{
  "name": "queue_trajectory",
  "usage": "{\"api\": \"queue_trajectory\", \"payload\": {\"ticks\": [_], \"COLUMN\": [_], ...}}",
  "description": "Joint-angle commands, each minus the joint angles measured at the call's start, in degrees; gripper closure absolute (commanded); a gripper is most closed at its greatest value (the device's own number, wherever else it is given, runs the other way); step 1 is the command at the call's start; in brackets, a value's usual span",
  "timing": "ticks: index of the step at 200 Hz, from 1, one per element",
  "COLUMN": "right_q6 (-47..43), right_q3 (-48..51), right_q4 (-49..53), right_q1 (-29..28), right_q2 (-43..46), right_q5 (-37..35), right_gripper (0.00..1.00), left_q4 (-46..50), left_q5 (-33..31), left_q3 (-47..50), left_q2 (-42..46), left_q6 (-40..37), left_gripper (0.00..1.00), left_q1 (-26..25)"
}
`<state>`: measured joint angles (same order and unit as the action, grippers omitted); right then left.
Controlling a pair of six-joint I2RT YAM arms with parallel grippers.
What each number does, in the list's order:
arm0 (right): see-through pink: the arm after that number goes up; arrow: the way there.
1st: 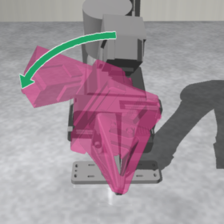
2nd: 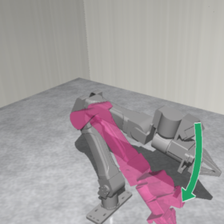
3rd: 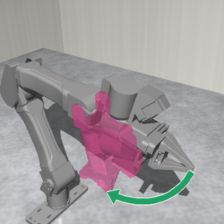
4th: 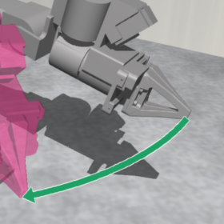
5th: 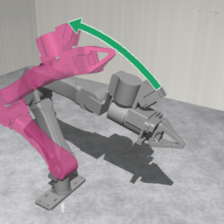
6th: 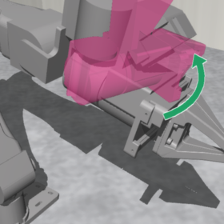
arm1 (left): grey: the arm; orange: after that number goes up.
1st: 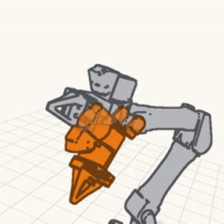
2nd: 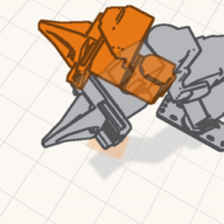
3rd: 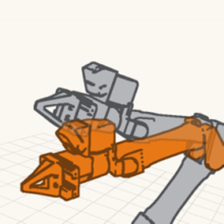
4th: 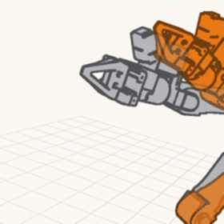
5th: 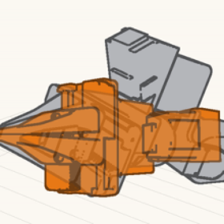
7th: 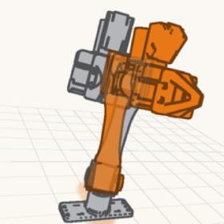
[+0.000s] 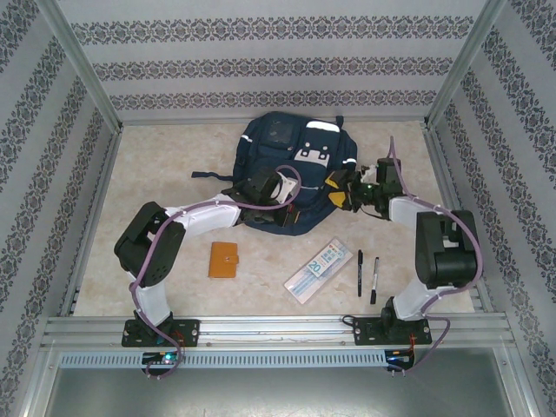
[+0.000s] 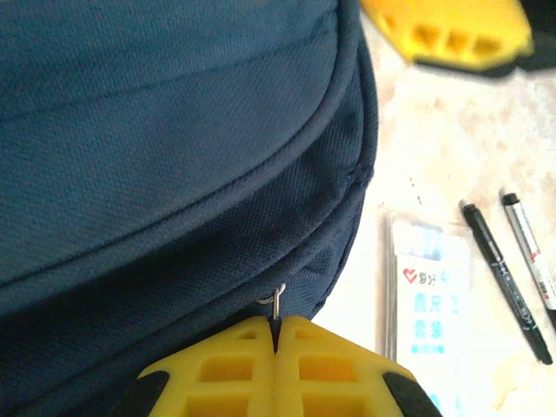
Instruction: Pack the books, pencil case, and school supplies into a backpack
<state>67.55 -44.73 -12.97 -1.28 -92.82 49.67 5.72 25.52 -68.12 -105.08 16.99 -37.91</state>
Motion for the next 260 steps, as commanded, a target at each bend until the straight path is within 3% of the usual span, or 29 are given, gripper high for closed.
{"api": "queue_trajectory", "payload": {"ticks": [1, 35, 71, 84, 103, 132, 173, 191, 224, 239, 251, 260], "right_q6": [2.1, 2.8, 4.1, 4.0, 3.8, 1.4, -1.4, -1.5, -3.3, -5.6, -6.7, -7.2], "right_q3": [4.6, 6.7, 4.4, 3.2, 2.0, 0.9, 1.6, 1.8, 1.1, 0.4, -0.1, -0.1], "right_q4": [-0.1, -0.3, -2.2, -2.6, -2.3, 0.9, 4.2, 4.5, 6.7, 9.5, 11.5, 13.3], "right_q1": [-0.8, -5.1, -9.3, -9.7, -9.6, -9.6, -8.2, -6.9, -3.6, -1.7, -0.5, 0.1], "right_q2": [5.8, 8.4, 4.9, 4.0, 3.8, 4.9, 4.5, 4.0, 5.1, 5.7, 5.9, 6.5], "right_q5": [-3.1, -6.4, -7.3, -7.1, -6.7, -6.9, -7.5, -5.7, -3.2, -3.4, -3.4, -3.9], "right_gripper": [0.41, 0.42, 0.44, 0.53, 0.78, 1.0, 1.0, 1.0, 1.0, 1.0, 0.92, 0.77], "left_q4": [-5.0, -4.6, -5.1, -4.7, -3.4, 1.1, 4.3, 4.1, 4.1, 3.7, 2.3, 1.0], "left_q5": [1.4, 0.6, -0.8, -1.1, -3.6, -11.1, -24.5, -27.1, -26.8, -23.0, -19.2, -16.6], "left_q3": [-1.6, -3.7, -4.2, -4.5, -4.1, -3.4, 1.1, 4.1, 7.2, 7.3, 7.3, 7.2], "left_q2": [1.8, 1.4, 1.5, 1.3, 1.4, 2.8, 6.3, 7.7, 9.2, 9.6, 9.8, 9.9], "left_q6": [1.2, 0.2, -0.2, -0.3, -0.8, -4.8, -9.2, -10.9, -12.3, -13.0, -10.7, -9.1], "left_gripper": [1.0, 1.0, 1.0, 1.0, 1.0, 1.0, 1.0, 1.0, 1.0, 1.0, 1.0, 1.0], "left_q1": [-1.6, -3.3, -4.7, -5.1, -5.1, -5.1, -3.4, -1.1, 3.5, 3.4, 2.7, 1.7]}}
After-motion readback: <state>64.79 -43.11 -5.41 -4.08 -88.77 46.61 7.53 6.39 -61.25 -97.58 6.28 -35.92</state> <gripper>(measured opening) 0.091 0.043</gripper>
